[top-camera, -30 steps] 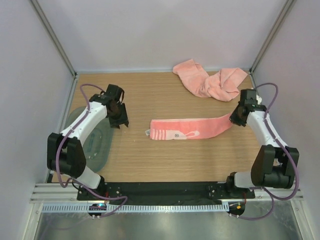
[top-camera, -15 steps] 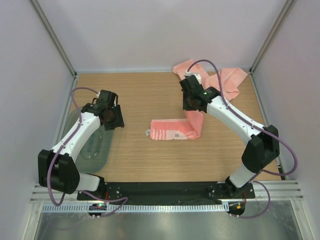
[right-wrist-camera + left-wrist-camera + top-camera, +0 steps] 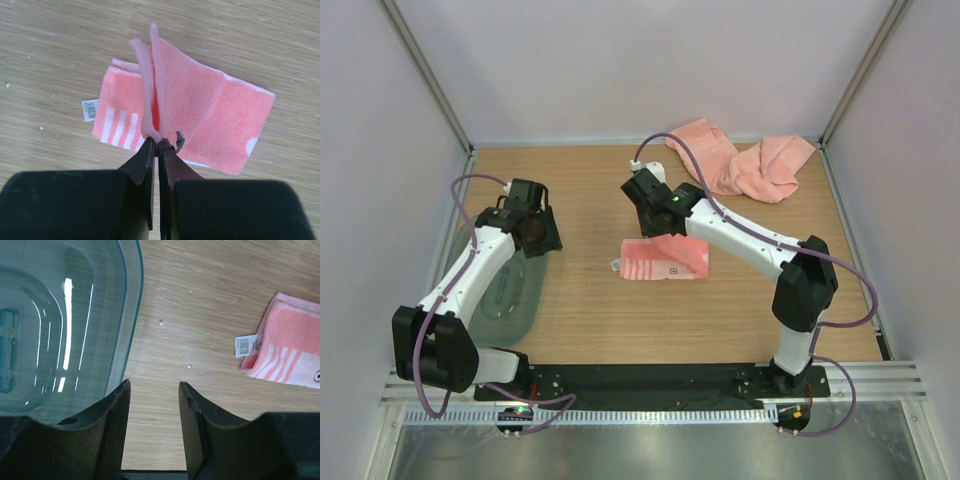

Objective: Roll the towels
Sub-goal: Fold the towel

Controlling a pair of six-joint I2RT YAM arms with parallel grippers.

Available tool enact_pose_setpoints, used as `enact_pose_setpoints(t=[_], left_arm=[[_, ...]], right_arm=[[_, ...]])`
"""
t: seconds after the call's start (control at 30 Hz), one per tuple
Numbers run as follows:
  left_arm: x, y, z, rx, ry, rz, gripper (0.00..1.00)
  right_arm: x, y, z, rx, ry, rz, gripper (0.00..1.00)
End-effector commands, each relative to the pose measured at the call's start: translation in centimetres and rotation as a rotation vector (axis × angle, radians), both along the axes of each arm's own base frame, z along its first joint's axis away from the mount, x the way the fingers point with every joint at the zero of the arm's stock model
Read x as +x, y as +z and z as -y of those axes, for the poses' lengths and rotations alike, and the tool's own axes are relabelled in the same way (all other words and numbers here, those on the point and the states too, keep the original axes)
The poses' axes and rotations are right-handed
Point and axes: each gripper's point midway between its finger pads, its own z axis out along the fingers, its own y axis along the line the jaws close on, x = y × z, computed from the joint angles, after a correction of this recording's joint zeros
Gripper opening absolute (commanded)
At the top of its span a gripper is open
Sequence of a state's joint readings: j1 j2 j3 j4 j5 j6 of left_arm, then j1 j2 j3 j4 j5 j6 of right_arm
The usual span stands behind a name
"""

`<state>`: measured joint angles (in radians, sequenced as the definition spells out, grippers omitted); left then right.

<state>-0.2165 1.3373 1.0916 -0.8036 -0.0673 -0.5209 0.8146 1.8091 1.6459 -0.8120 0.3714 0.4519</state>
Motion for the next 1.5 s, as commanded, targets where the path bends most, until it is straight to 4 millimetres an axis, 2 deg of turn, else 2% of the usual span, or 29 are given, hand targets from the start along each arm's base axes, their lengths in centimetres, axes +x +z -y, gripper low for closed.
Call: enact_pose_setpoints(t=[0.0, 0.23, 0.43, 0.53, 0.57, 0.63, 0.67, 0.73, 0.8, 0.83, 0.9, 0.97, 1.03, 1.07, 1.1, 1.13, 1.17, 1.2, 1.23, 1.3, 1.33, 1.37, 1.47], left_arm=[[0.5, 0.4, -0.5, -0.002, 0.027, 0.024, 0.45], [0.5, 0.4, -0.7, 0.003, 0.034, 0.023, 0.45], [0.5, 0.5, -1.1, 0.011, 0.042, 0.026, 0.45], [0.7, 0.7, -1.4, 0.017, 0.05, 0.029, 0.45], [0.8, 0.6, -1.5, 0.02, 0.051, 0.028, 0.45], [1.1, 0.7, -1.7, 0.02, 0.063, 0.021, 0.45], [1.2, 0.7, -1.7, 0.018, 0.066, 0.018, 0.45], [1.5, 0.7, -1.6, 0.006, 0.072, 0.012, 0.45], [1.9, 1.0, -1.2, -0.015, 0.069, 0.016, 0.45], [2.0, 1.1, -0.9, -0.029, 0.064, 0.016, 0.45], [2.5, 1.5, 0.0, -0.076, 0.049, 0.021, 0.45], [2.9, 1.3, 1.0, -0.12, 0.03, 0.015, 0.45], [3.4, 1.4, 2.4, -0.186, -0.006, 0.013, 0.45], [3.5, 0.9, 2.9, -0.205, -0.014, -0.006, 0.45], [3.8, 0.9, 3.7, -0.219, -0.033, -0.008, 0.45], [3.8, 0.7, 4.4, -0.236, -0.049, -0.019, 0.45], [3.9, 0.5, 5.0, -0.241, -0.062, -0.027, 0.45], [4.3, -0.1, 5.7, -0.244, -0.072, -0.045, 0.44], [4.2, -0.2, 7.0, -0.248, -0.101, -0.052, 0.44], [4.8, -0.9, 8.9, -0.253, -0.132, -0.073, 0.44], [5.1, -1.3, 9.5, -0.258, -0.143, -0.081, 0.44], [5.4, -1.5, 10.2, -0.272, -0.143, -0.086, 0.44], [6.5, -2.6, 11.9, -0.28, -0.158, -0.105, 0.43]], right_arm=[[0.1, 1.1, -1.3, 0.015, -0.009, 0.038, 0.01], [-2.4, -1.5, -4.6, 0.016, 0.072, -0.006, 0.01], [-4.4, -5.0, -7.2, -0.007, 0.139, -0.067, 0.02], [-5.4, -6.4, -8.4, 0.012, 0.185, -0.104, 0.24], [-5.5, -6.5, -8.7, 0.018, 0.197, -0.107, 0.44], [-6.1, -6.6, -9.4, 0.029, 0.224, -0.115, 0.57], [-6.3, -6.3, -10.1, 0.056, 0.241, -0.124, 0.71], [-6.3, -5.0, -10.6, 0.091, 0.25, -0.111, 0.84], [-6.1, -3.4, -11.1, 0.13, 0.257, -0.088, 0.89], [-5.9, -2.1, -11.1, 0.156, 0.258, -0.067, 0.89], [-5.8, -0.9, -10.8, 0.187, 0.249, -0.058, 0.9], [-5.2, 0.2, -9.3, 0.235, 0.21, -0.054, 0.9], [-5.2, 0.4, -8.2, 0.298, 0.192, -0.083, 0.86], [-4.3, 0.0, -6.3, 0.334, 0.151, -0.083, 0.84], [-4.6, -0.1, -5.9, 0.389, 0.148, -0.122, 0.82], [-5.4, -2.2, -4.8, 0.401, 0.14, -0.182, 0.72], [-4.0, -2.3, -3.6, 0.443, 0.099, -0.18, 0.67], [-4.1, -2.3, -2.9, 0.466, 0.092, -0.192, 0.63], [-4.9, -3.9, -2.0, 0.469, 0.087, -0.239, 0.55], [-4.2, -4.9, -0.5, 0.485, 0.052, -0.25, 0.48], [-5.1, -6.4, 0.2, 0.484, 0.049, -0.294, 0.45], [-4.5, -7.0, 0.9, 0.494, 0.027, -0.292, 0.4], [-4.9, -9.5, 2.5, 0.497, -0.013, -0.326, 0.37]])
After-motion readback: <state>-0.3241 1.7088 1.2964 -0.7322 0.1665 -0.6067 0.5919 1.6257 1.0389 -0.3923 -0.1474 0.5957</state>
